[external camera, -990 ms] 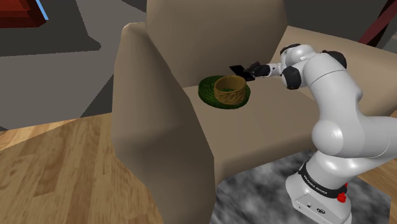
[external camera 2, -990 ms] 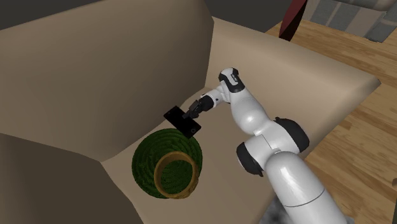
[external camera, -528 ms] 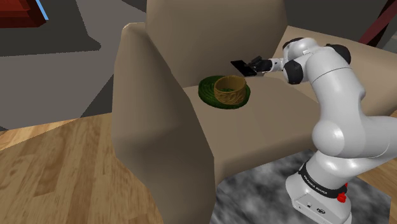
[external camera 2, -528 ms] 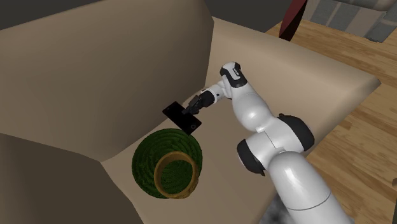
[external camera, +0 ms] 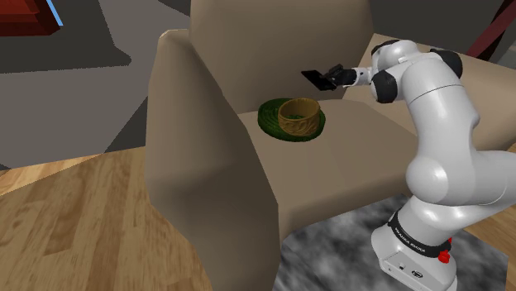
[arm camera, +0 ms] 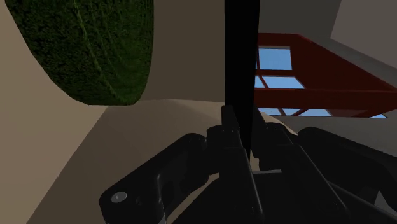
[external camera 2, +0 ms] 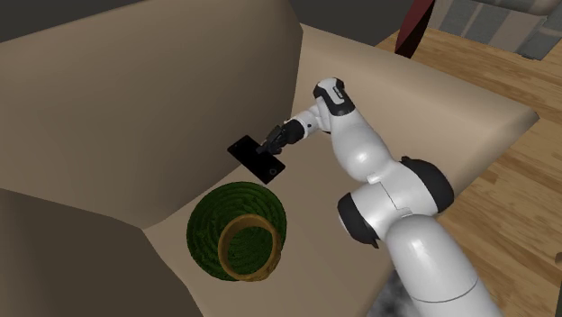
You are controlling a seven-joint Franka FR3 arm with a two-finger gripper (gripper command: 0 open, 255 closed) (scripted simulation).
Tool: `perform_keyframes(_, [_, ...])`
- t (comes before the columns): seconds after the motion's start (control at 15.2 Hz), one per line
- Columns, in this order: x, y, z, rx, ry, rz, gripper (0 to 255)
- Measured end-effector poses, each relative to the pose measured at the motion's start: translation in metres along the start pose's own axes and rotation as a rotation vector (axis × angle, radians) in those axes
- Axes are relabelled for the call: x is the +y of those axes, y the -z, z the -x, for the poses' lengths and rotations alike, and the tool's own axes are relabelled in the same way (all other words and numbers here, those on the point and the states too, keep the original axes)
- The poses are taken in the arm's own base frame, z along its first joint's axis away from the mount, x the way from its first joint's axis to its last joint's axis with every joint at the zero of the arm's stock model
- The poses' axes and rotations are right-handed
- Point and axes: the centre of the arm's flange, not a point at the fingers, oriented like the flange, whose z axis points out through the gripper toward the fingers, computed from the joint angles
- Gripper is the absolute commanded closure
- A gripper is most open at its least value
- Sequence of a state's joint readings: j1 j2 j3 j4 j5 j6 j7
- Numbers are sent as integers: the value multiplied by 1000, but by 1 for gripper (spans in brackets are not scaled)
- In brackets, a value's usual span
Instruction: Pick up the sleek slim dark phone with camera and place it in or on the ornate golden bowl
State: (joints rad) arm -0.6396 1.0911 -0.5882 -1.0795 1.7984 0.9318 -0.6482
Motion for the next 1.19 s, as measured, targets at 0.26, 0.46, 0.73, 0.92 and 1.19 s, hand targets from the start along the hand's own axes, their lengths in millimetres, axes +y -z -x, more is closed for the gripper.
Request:
perform_keyframes(0.26, [-20, 0, -3, 0, 0, 0, 255])
perform_keyframes(0.46, [-36, 1, -4, 0, 0, 0, 255])
perform_keyframes(0.73, [-57, 0, -5, 0, 0, 0, 255])
perform_keyframes(0.92, [-72, 0, -7, 0, 0, 0, 255])
perform_keyframes(1.19, [-79, -28, 20, 0, -1, 1, 255])
